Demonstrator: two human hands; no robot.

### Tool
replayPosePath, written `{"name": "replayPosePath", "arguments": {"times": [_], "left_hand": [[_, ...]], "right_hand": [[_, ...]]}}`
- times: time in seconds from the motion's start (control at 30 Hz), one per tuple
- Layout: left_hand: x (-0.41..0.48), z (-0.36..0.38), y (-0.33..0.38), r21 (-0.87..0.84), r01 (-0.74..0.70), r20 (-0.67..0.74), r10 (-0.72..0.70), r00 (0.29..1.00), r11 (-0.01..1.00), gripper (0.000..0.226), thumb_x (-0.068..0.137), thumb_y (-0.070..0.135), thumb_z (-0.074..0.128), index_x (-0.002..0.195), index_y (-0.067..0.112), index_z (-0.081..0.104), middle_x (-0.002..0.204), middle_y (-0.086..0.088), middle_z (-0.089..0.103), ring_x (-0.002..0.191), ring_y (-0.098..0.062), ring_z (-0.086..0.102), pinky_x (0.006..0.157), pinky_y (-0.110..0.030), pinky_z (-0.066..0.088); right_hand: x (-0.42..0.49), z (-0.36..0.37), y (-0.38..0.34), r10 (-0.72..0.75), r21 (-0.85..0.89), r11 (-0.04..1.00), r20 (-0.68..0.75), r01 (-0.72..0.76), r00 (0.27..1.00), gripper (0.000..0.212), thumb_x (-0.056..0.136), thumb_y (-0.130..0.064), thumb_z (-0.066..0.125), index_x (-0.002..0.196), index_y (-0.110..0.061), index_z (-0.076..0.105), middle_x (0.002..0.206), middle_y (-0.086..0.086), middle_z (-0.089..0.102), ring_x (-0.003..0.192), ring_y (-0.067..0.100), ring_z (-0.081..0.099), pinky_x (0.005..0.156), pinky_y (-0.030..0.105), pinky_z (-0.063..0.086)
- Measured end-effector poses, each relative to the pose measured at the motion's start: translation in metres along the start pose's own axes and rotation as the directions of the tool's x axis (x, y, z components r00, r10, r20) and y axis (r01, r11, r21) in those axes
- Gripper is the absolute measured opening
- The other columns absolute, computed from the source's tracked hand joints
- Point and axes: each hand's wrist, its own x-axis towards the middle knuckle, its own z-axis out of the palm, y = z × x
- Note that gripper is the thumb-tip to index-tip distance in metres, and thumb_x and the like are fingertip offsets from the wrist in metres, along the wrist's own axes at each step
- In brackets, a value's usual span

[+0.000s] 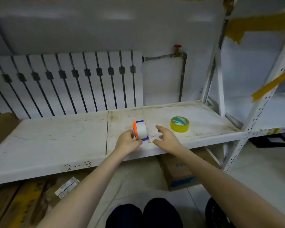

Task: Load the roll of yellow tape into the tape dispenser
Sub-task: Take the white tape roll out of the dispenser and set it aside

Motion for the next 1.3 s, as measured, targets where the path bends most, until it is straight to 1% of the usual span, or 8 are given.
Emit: {"name": "replayPosePath", "arguments": {"times": [0.27,0.37,0.53,0.6,0.7,0.9,1.13,1.3], "left_hand": [[0.084,0.028,-0.018,-0.243,0.199,0.036,-0.196,0.98,0.949,0.02,0.083,0.025,0.062,0.095,0.016,0.05,0.1,-0.009,0.062,0.1,-0.03,0.062,0.088,-0.046,0.052],[0.105,0.038,-0.027,-0.346,0.238,0.047,-0.237,0.97,0.908,0.014,0.086,0.026,0.06,0.079,0.018,0.051,0.093,-0.009,0.061,0.096,-0.033,0.063,0.087,-0.051,0.054],[0.116,0.042,-0.027,-0.476,0.239,0.066,-0.237,0.969,0.846,0.017,0.089,0.015,0.056,0.073,0.01,0.058,0.077,-0.014,0.054,0.074,-0.024,0.051,0.066,-0.033,0.041],[0.116,0.04,-0.023,-0.541,0.23,0.05,-0.243,0.969,0.809,0.018,0.091,0.012,0.055,0.073,0.008,0.056,0.077,-0.015,0.053,0.073,-0.023,0.05,0.06,-0.028,0.04],[0.116,0.022,-0.014,-0.688,0.277,0.079,-0.31,0.947,0.67,0.024,0.094,0.011,0.053,0.071,0.009,0.051,0.07,-0.008,0.053,0.061,-0.018,0.051,0.042,-0.017,0.045],[0.116,-0.006,-0.018,-0.705,0.324,0.157,-0.306,0.939,0.632,0.018,0.091,0.016,0.06,0.073,0.014,0.056,0.082,-0.007,0.06,0.084,-0.024,0.057,0.095,-0.042,0.048],[0.102,-0.006,-0.02,-0.675,0.239,0.146,-0.191,0.971,0.698,0.015,0.09,0.019,0.061,0.088,0.006,0.067,0.084,-0.008,0.067,0.078,-0.019,0.062,0.072,-0.029,0.051],[0.088,-0.001,-0.018,-0.651,0.205,0.174,-0.119,0.977,0.731,0.022,0.087,0.017,0.064,0.101,0.0,0.068,0.084,-0.011,0.07,0.079,-0.023,0.065,0.066,-0.029,0.052]], "right_hand": [[0.071,0.044,0.027,0.237,0.103,0.964,0.079,-0.244,0.968,0.039,0.092,-0.02,0.051,0.13,-0.013,0.049,0.128,0.011,0.059,0.111,0.025,0.059,0.097,0.033,0.048],[0.089,0.06,0.034,0.297,0.16,0.938,0.092,-0.309,0.95,0.032,0.092,-0.023,0.05,0.123,-0.013,0.053,0.116,0.013,0.064,0.099,0.025,0.063,0.083,0.031,0.053],[0.103,0.067,0.036,0.342,0.254,0.899,0.107,-0.358,0.934,0.026,0.09,-0.018,0.053,0.116,-0.011,0.053,0.081,0.007,0.067,0.058,0.009,0.056,0.051,0.019,0.044],[0.102,0.067,0.039,0.362,0.309,0.87,0.13,-0.385,0.923,0.028,0.088,-0.015,0.057,0.114,-0.01,0.052,0.072,0.002,0.062,0.056,0.007,0.058,0.05,0.018,0.045],[0.095,0.067,0.043,0.348,0.334,0.856,0.192,-0.395,0.917,0.033,0.085,-0.016,0.064,0.114,-0.015,0.048,0.09,0.002,0.061,0.071,0.008,0.061,0.057,0.017,0.049],[0.085,0.057,0.037,0.204,0.276,0.931,0.144,-0.237,0.968,0.032,0.088,-0.02,0.062,0.117,-0.017,0.049,0.104,0.006,0.065,0.101,0.016,0.06,0.07,0.023,0.051],[0.063,0.037,0.006,-0.056,0.46,0.885,-0.063,0.079,0.996,0.013,0.092,-0.026,0.054,0.102,-0.018,0.056,0.094,-0.012,0.059,0.093,0.008,0.059,0.058,0.006,0.048],[0.053,0.038,-0.008,-0.151,0.321,0.93,-0.107,0.178,0.983,0.015,0.085,-0.033,0.065,0.084,-0.031,0.05,0.079,-0.019,0.057,0.076,0.004,0.059,0.061,0.007,0.045]]}}
